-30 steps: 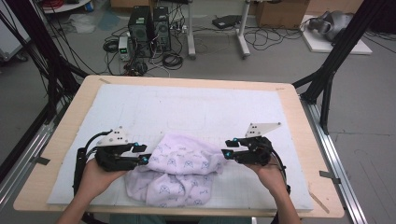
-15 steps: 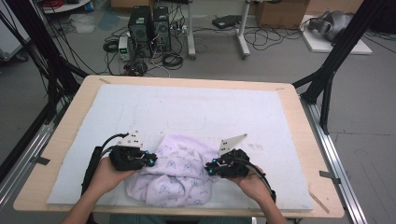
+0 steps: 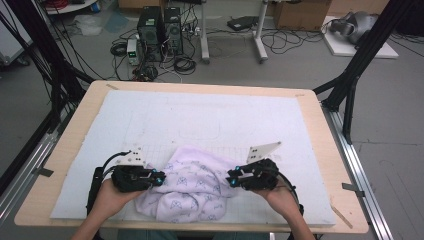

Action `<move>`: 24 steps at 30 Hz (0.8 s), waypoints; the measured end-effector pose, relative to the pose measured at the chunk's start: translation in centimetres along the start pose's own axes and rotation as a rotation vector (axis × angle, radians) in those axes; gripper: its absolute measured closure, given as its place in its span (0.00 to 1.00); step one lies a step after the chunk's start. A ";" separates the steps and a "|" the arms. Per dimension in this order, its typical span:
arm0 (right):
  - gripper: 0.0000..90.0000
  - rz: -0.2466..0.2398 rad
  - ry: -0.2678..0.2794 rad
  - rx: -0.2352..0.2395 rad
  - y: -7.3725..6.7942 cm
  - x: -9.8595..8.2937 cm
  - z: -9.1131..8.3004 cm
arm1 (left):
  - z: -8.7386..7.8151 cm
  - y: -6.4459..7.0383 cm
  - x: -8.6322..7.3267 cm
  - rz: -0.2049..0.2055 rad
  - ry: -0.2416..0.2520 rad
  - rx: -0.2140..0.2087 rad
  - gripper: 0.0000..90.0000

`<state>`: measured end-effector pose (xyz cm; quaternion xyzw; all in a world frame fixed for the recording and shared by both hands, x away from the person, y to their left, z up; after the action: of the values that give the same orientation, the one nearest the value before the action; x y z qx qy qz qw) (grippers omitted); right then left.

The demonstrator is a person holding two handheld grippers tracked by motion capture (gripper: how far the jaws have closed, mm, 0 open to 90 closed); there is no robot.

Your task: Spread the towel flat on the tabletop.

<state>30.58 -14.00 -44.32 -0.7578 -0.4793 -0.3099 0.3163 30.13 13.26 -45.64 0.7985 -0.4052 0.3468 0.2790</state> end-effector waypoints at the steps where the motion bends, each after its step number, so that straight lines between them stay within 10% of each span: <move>1: 0.79 0.005 0.000 -0.020 0.6 0.2 -0.4 | -0.2 -0.2 0.3 -0.001 0.012 0.009 0.86; 6: 0.74 0.055 -0.102 -0.148 3.9 -0.9 0.1 | -1.2 -1.2 2.7 -0.026 0.118 0.053 0.81; 12: 0.67 0.087 -0.232 -0.221 5.9 -2.7 3.0 | -0.5 -2.9 3.6 -0.049 0.119 0.070 0.80; 15: 0.77 0.049 -0.229 -0.242 6.0 -2.6 3.2 | 0.0 -3.5 3.8 -0.058 0.111 0.079 0.80; 16: 0.97 0.053 -0.228 -0.246 6.1 -2.6 3.1 | 0.3 -3.8 3.9 -0.062 0.108 0.078 0.80; 22: 0.98 0.002 -0.237 -0.260 6.3 -2.6 2.2 | 1.2 -4.3 5.1 -0.072 0.101 0.076 0.81; 24: 0.98 0.029 -0.145 -0.289 7.0 -1.6 0.0 | 1.4 -4.5 5.6 -0.072 0.103 0.084 0.84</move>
<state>36.44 -17.25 -46.85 -0.8225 -0.4405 -0.3154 0.1731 36.77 12.01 -42.89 0.8046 -0.3466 0.3940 0.2780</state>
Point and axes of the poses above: each handheld gripper's, and its own axes: z roughly forward along the jaws, x roughly out of its top, y roughly to its right, the point moved 8 cm from there along z, roughly forward along the jaws
